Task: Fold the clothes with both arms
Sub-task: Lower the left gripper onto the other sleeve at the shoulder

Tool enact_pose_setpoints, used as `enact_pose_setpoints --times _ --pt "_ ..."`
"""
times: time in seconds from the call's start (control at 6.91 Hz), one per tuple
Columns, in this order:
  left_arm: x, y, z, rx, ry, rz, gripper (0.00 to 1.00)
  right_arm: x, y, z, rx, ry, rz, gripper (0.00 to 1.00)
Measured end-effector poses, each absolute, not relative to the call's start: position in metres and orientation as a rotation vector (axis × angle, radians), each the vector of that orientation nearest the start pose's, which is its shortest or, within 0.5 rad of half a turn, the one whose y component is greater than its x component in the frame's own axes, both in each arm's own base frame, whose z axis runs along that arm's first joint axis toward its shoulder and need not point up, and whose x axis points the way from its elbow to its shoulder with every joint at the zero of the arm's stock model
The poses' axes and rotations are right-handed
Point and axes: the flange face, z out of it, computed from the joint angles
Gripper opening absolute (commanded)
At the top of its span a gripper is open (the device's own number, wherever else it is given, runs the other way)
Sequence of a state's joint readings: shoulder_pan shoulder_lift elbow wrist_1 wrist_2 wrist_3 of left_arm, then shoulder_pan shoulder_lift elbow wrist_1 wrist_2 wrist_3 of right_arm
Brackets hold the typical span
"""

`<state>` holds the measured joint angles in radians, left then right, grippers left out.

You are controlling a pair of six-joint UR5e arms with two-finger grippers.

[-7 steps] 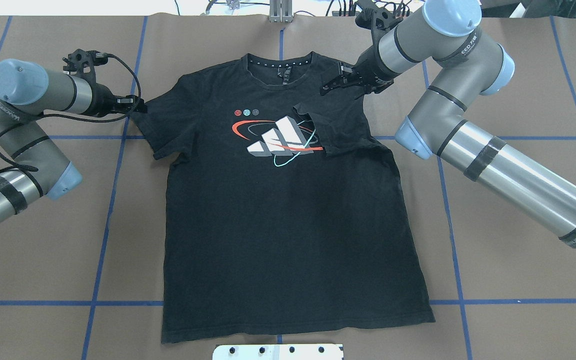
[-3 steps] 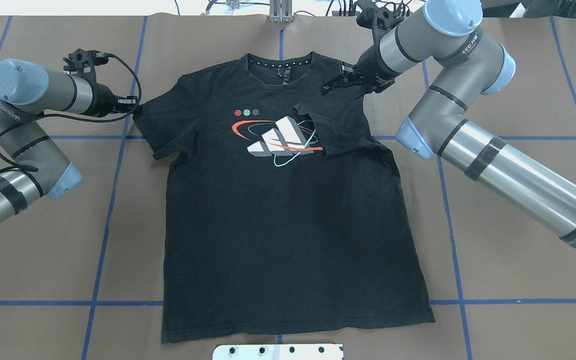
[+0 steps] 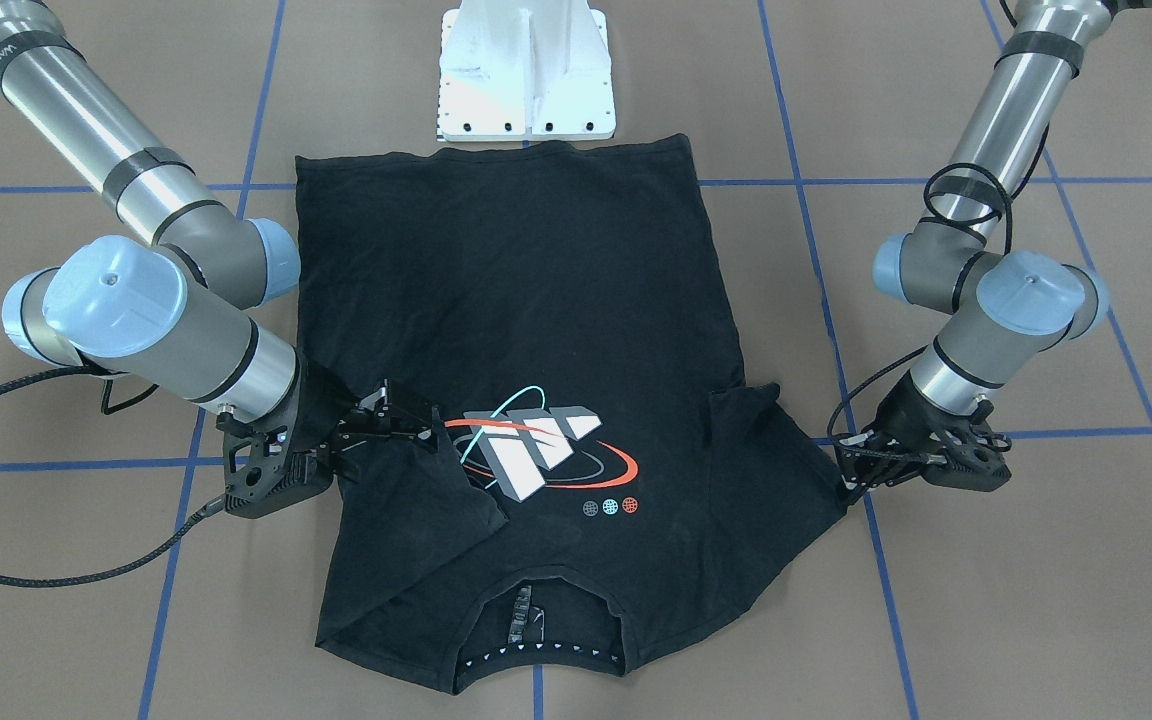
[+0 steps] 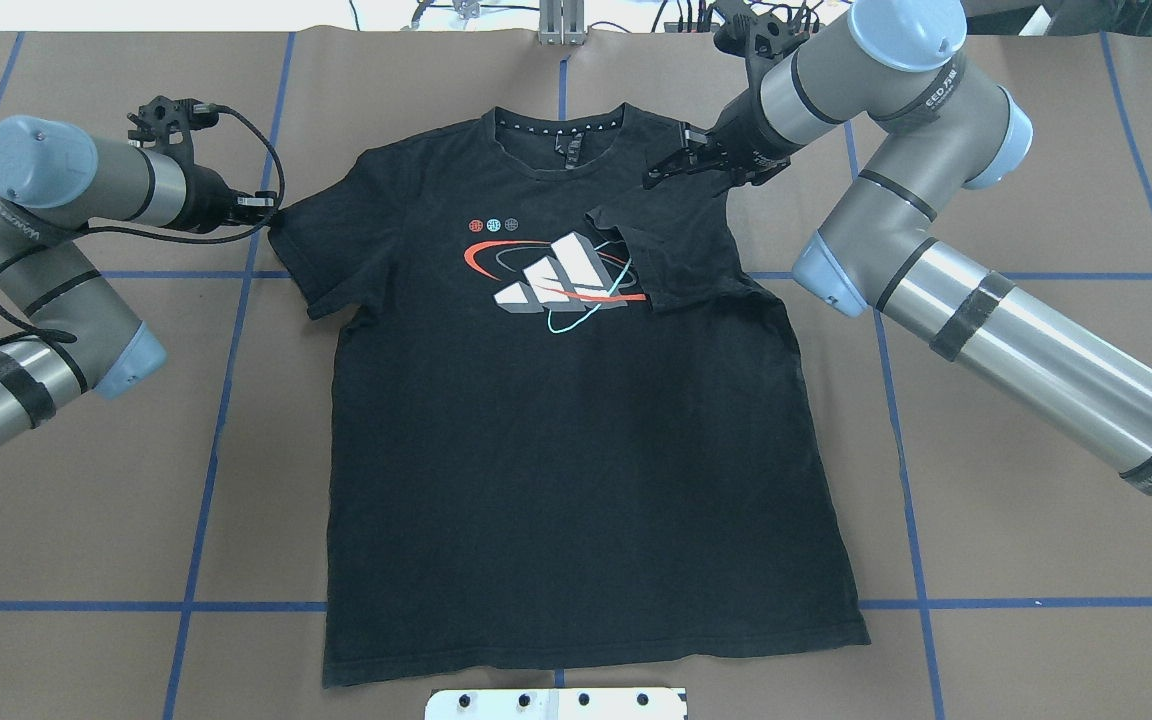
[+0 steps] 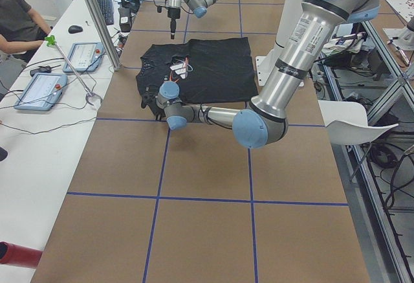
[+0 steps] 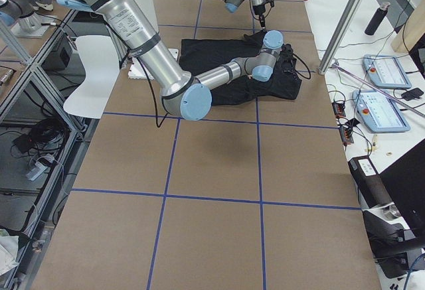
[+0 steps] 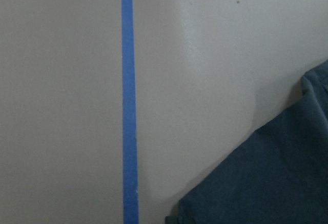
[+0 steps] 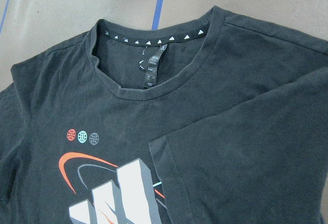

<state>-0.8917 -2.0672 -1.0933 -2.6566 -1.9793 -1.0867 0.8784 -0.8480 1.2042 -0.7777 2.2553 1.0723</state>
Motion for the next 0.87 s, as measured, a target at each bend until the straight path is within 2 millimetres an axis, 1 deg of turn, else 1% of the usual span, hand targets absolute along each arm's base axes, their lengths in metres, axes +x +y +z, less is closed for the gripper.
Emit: enact_pose_setpoints --times 0.14,0.29,0.43,0.72,0.87 --pt "0.379 -0.619 0.472 0.412 1.086 -0.132 0.00 -0.430 -0.630 0.285 0.231 -1.228 -0.063 0.99" --pt "0.378 -0.619 0.459 0.404 1.101 -0.124 0.00 -0.429 -0.631 0.285 0.231 -1.227 -0.062 0.99" --pt "0.377 -0.618 0.440 0.390 1.108 -0.119 0.00 -0.428 -0.632 0.285 0.232 -1.227 -0.060 0.99" --pt "0.380 -0.618 0.394 0.375 1.113 -0.117 0.00 -0.426 -0.633 0.287 0.233 -1.224 -0.058 0.99" --pt "0.386 -0.625 0.366 0.370 1.113 -0.119 0.00 -0.426 -0.633 0.288 0.233 -1.224 -0.058 0.99"
